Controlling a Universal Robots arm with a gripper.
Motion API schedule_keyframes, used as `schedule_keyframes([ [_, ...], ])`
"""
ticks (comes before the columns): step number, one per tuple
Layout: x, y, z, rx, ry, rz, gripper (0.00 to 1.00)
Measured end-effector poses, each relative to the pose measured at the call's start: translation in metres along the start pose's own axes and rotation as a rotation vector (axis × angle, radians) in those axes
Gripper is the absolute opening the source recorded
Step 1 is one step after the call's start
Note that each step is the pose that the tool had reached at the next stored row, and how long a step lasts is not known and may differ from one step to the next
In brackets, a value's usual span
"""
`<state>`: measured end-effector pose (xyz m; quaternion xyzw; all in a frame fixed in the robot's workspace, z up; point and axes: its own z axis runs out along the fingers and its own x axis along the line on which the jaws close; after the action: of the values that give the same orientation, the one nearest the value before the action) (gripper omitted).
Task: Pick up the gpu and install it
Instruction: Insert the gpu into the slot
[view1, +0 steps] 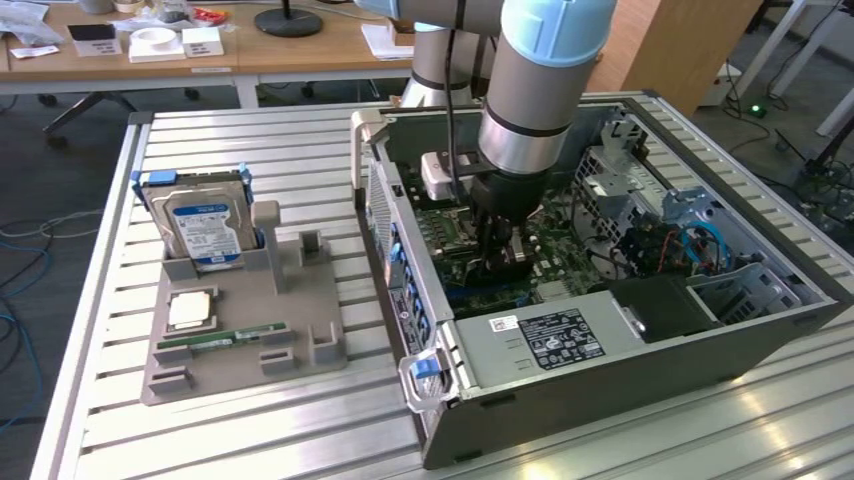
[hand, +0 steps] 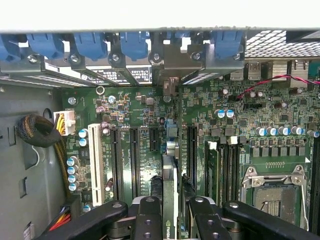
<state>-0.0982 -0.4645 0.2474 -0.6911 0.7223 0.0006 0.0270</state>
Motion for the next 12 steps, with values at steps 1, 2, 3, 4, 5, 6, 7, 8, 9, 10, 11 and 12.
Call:
schedule_keyframes([
  [1, 0.0000, 0.0000, 0.0000, 0.0000, 0.0000, 0.000, 0.25],
  [2, 0.0000, 0.0000, 0.0000, -0.0001, 0.0001, 0.000, 0.25],
  [3, 0.0000, 0.0000, 0.0000, -0.0001, 0.0001, 0.000, 0.25],
  [4, 0.0000, 0.0000, 0.0000, -0.0001, 0.0000, 0.000, 0.25],
  [5, 0.0000, 0.0000, 0.0000, -0.0001, 0.0001, 0.000, 0.25],
  [6, -0.0001, 0.0005, 0.0003, -0.0009, -0.0011, 0.001, 0.27],
  [7, 0.0000, 0.0003, 0.0002, 0.0001, -0.0005, 0.001, 0.27],
  [8, 0.0000, 0.0003, 0.0003, 0.0003, -0.0005, 0.001, 0.27],
  [9, 0.0000, 0.0001, 0.0000, 0.0000, 0.0000, 0.000, 0.32],
  [10, 0.0000, 0.0000, 0.0000, -0.0001, -0.0001, 0.000, 0.38],
  [11, 0.0000, 0.0001, 0.0000, 0.0000, -0.0001, 0.000, 0.38],
  [12, 0.0000, 0.0000, 0.0000, 0.0000, 0.0001, 0.000, 0.45],
])
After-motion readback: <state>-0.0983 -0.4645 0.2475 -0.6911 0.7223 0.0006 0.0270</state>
